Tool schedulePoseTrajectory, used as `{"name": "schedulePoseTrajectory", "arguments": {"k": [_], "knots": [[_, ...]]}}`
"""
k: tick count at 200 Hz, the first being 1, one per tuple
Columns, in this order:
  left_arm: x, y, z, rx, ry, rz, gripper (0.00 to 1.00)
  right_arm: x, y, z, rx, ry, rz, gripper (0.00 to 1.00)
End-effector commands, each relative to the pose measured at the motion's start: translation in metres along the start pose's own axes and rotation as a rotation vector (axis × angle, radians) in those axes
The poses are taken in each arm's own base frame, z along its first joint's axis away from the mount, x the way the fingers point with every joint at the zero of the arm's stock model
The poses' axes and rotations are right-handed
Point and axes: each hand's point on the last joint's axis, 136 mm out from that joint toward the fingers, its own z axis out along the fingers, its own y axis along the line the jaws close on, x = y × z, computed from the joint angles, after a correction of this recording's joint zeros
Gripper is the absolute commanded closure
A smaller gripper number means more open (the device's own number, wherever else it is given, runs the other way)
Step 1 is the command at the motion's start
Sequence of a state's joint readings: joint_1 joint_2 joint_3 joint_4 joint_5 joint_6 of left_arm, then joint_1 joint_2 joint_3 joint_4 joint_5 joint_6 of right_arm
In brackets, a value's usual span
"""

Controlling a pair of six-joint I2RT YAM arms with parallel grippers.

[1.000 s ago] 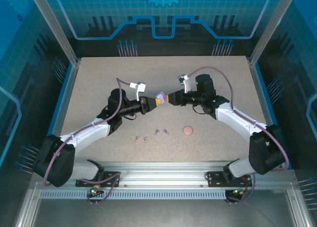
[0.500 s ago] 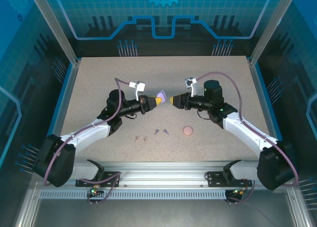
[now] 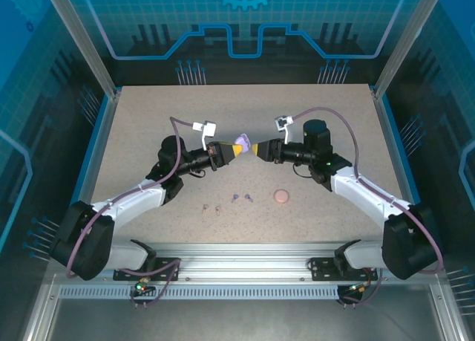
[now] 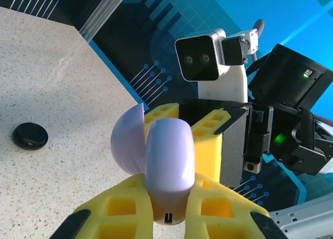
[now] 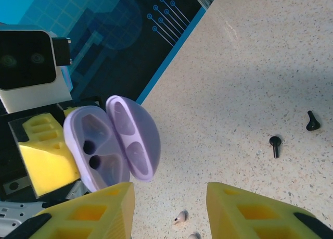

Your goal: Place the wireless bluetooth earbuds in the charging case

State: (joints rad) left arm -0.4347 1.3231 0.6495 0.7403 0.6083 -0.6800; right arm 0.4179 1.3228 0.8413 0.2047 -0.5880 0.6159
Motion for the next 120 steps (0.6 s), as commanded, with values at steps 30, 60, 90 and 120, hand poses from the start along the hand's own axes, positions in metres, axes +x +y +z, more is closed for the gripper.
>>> {"name": "schedulePoseTrajectory", "arguments": {"k": [30,60,90,120], "knots": [[0.003,-0.003,0.0,0.034,0.005,0.008,1.0,-0.012,0.008,0.004,-0.037,-0.022,-0.015,0.61],[0.005,0.0,0.002,0.036,0.009,-0.003,1.0,-0.012,0.01,0.007,-0.043,-0.019,-0.015,0.61],[0.006,0.003,0.003,0.034,0.009,-0.008,1.0,-0.012,0.01,0.008,-0.043,-0.023,-0.016,0.63],[0.005,0.002,0.004,0.041,0.006,-0.01,1.0,-0.017,0.015,0.013,-0.06,-0.017,-0.021,0.64]]}}
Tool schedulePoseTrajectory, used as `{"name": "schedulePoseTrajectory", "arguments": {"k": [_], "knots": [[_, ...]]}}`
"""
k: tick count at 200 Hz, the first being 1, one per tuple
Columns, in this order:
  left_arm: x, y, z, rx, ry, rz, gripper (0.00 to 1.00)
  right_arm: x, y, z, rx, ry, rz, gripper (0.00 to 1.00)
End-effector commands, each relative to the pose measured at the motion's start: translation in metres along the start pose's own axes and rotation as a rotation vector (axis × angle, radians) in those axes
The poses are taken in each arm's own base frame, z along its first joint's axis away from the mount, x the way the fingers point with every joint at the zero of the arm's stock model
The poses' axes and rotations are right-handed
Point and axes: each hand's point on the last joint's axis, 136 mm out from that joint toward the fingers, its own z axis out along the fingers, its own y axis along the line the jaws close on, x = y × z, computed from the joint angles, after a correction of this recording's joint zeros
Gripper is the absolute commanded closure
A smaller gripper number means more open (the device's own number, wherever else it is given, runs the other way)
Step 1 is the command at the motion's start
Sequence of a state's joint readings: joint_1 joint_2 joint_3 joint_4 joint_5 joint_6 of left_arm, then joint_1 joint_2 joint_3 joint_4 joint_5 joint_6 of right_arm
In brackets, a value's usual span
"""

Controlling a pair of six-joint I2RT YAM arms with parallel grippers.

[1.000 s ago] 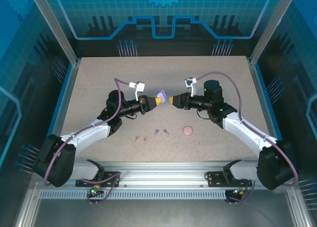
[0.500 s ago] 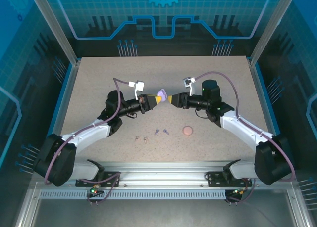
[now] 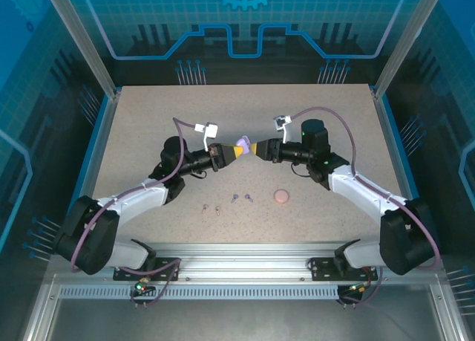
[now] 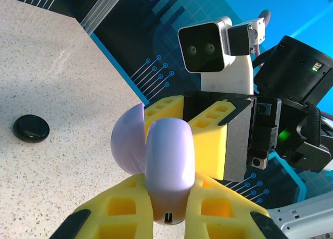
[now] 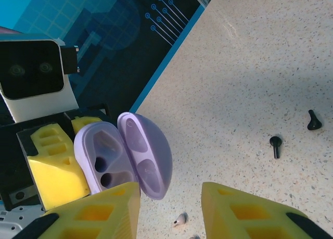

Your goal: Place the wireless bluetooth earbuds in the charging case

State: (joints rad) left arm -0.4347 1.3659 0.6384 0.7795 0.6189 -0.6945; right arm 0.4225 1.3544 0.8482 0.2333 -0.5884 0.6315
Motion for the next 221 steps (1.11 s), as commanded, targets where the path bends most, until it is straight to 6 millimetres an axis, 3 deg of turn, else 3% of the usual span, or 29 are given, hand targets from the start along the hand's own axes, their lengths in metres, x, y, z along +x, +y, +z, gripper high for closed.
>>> {"name": "schedulePoseTrajectory", "arguments": {"k": [1,66,119,128,193,199,221], "knots": [[-0.003,-0.008,0.0,0.041,-0.009,0.014,1.0,-0.016,0.018,0.006,-0.055,-0.016,-0.033,0.64],[-0.006,-0.009,0.001,0.05,-0.016,0.012,1.0,-0.009,0.014,0.012,-0.051,0.013,-0.029,0.72],[-0.011,-0.014,0.001,0.06,-0.025,0.018,1.0,-0.007,0.007,0.006,-0.029,0.002,-0.026,0.74],[-0.011,-0.015,0.001,0.061,-0.024,0.019,1.0,0.003,0.0,0.006,-0.016,0.019,-0.009,0.74],[-0.01,-0.017,0.001,0.075,-0.02,0.007,1.0,0.003,-0.001,0.012,-0.029,0.032,0.007,0.79],[-0.01,-0.017,0.002,0.075,-0.019,0.006,1.0,-0.008,0.007,0.013,-0.041,0.014,-0.011,0.79],[-0.006,-0.016,0.003,0.079,-0.013,-0.002,1.0,-0.013,0.012,0.016,-0.052,0.014,-0.017,0.79]]}}
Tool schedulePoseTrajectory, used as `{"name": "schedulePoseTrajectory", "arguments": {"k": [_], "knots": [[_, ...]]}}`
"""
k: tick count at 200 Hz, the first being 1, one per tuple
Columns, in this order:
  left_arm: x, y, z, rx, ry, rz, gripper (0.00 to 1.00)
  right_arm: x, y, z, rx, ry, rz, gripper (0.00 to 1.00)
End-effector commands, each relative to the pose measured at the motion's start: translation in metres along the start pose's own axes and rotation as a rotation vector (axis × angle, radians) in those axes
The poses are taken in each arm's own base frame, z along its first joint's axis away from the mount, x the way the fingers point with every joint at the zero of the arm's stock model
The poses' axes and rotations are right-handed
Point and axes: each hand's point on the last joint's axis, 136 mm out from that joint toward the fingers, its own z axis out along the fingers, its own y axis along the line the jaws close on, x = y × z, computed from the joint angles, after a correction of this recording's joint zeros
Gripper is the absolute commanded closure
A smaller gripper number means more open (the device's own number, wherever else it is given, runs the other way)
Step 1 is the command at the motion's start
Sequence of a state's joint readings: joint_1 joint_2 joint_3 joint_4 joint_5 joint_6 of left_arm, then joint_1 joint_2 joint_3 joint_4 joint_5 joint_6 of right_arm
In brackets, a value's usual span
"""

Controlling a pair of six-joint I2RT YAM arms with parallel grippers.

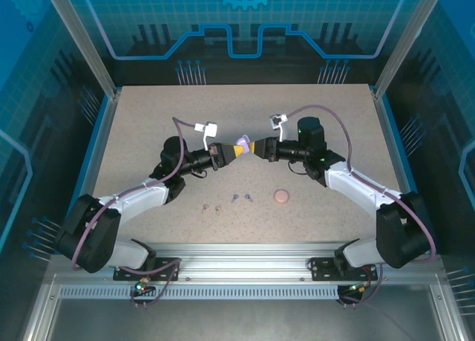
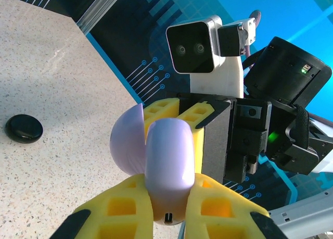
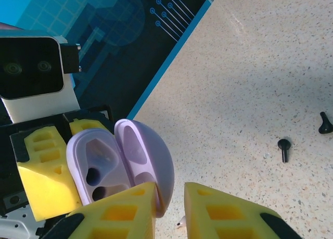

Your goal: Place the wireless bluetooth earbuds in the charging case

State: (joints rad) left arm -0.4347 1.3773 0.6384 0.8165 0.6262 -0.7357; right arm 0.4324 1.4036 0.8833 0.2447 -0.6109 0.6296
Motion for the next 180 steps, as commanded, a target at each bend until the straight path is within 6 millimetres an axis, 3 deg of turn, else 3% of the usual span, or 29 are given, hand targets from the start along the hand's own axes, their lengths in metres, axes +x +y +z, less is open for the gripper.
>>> {"name": "schedulePoseTrajectory", "arguments": {"k": [1,77,117,141,180], "knots": [[-0.003,-0.013,0.002,0.059,-0.004,0.022,1.0,-0.011,0.011,0.005,-0.027,-0.007,-0.014,0.79],[0.0,-0.003,0.003,0.023,-0.016,0.006,1.0,-0.018,0.019,0.011,-0.03,0.009,-0.035,0.98],[-0.016,0.008,-0.005,-0.062,-0.034,0.028,0.5,-0.028,0.006,-0.001,0.075,0.029,-0.067,1.0],[-0.033,0.009,-0.017,-0.093,-0.042,0.065,0.34,-0.041,-0.002,-0.012,0.143,0.042,-0.101,1.0],[-0.062,0.007,-0.032,-0.142,-0.026,0.147,0.2,-0.054,-0.011,-0.016,0.243,0.119,-0.207,1.0]]}}
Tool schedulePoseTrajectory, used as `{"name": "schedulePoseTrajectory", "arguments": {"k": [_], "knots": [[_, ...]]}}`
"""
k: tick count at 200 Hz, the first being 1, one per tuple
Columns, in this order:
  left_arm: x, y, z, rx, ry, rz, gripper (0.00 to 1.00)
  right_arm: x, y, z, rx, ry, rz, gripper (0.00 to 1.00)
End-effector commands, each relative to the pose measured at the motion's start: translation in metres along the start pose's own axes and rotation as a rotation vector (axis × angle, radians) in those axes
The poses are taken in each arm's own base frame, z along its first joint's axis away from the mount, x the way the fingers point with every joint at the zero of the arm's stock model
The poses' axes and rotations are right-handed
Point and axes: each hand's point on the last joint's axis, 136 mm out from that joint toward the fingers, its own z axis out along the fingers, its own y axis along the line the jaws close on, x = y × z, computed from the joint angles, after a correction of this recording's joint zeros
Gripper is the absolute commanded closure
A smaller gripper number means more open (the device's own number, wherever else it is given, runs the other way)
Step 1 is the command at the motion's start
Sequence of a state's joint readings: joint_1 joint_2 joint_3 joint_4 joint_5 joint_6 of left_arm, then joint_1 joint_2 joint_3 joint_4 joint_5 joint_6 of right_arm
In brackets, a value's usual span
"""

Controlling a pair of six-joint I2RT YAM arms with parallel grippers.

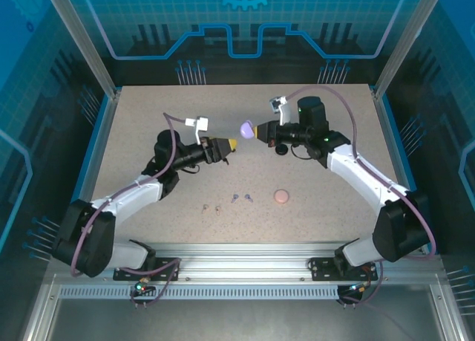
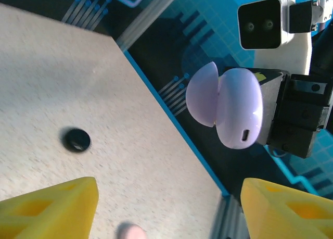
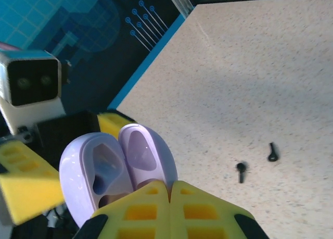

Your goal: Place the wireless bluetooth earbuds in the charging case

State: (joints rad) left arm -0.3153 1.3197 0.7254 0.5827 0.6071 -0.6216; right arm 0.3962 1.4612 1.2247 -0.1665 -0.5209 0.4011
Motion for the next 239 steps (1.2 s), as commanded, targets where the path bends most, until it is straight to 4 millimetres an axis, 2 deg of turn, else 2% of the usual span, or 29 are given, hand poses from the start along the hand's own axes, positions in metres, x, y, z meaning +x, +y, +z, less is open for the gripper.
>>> {"name": "schedulePoseTrajectory", "arguments": {"k": [1,24,48,80,113,169,239], "knots": [[-0.022,-0.013,-0.009,0.003,0.018,0.097,0.2,0.005,-0.016,-0.002,0.09,0.093,-0.077,1.0],[-0.039,-0.014,-0.009,-0.009,0.03,0.148,0.14,0.001,-0.028,0.0,0.158,0.138,-0.141,1.0],[-0.047,-0.013,-0.001,-0.018,0.098,0.19,0.11,-0.002,-0.042,0.002,0.222,0.177,-0.215,1.0],[-0.045,-0.007,0.012,-0.012,0.223,0.212,0.11,-0.001,-0.052,0.007,0.243,0.212,-0.308,1.0],[-0.036,0.003,0.023,0.013,0.325,0.201,0.12,0.002,-0.053,0.016,0.201,0.236,-0.347,1.0],[-0.025,0.001,0.035,0.105,0.463,0.159,0.2,-0.007,-0.038,0.027,0.119,0.237,-0.371,1.0],[-0.018,-0.003,0.043,0.132,0.523,0.168,0.29,-0.012,-0.016,0.032,0.088,0.259,-0.418,1.0]]}}
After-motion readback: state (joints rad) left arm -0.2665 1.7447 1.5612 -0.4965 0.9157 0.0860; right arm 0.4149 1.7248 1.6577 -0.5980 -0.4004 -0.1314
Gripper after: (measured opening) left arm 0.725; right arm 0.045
